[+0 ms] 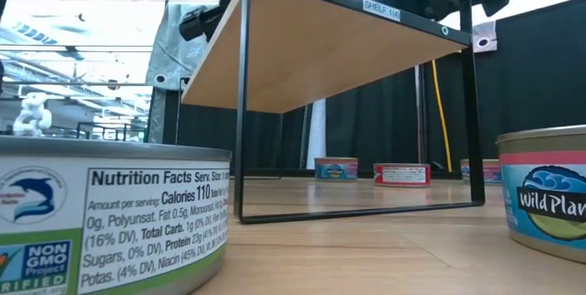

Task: Stack canned seafood by type on shelf
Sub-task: Put the red tuna can on the shelf

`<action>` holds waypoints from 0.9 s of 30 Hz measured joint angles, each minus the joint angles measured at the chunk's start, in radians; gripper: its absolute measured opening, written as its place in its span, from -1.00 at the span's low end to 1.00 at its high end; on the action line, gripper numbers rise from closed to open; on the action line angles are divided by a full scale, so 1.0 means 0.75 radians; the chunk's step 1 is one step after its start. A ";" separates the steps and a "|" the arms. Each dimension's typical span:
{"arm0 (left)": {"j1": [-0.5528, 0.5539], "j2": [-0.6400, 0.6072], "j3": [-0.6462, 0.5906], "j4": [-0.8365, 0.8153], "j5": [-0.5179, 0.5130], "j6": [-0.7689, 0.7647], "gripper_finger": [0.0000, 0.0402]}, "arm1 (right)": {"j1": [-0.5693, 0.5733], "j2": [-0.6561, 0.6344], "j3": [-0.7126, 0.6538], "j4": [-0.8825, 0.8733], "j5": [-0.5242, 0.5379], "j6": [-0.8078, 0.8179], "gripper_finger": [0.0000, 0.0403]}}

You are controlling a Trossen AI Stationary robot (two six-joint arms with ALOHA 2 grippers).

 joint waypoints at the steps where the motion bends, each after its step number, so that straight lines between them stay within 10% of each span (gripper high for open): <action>1: 0.000 0.000 0.000 -0.020 0.006 0.001 0.49 | -0.007 0.017 0.000 0.016 0.001 0.000 -0.32; 27: -0.423 -0.161 0.024 -0.462 -0.138 -0.177 0.49 | -0.199 0.284 0.028 0.232 -0.103 -0.038 -0.32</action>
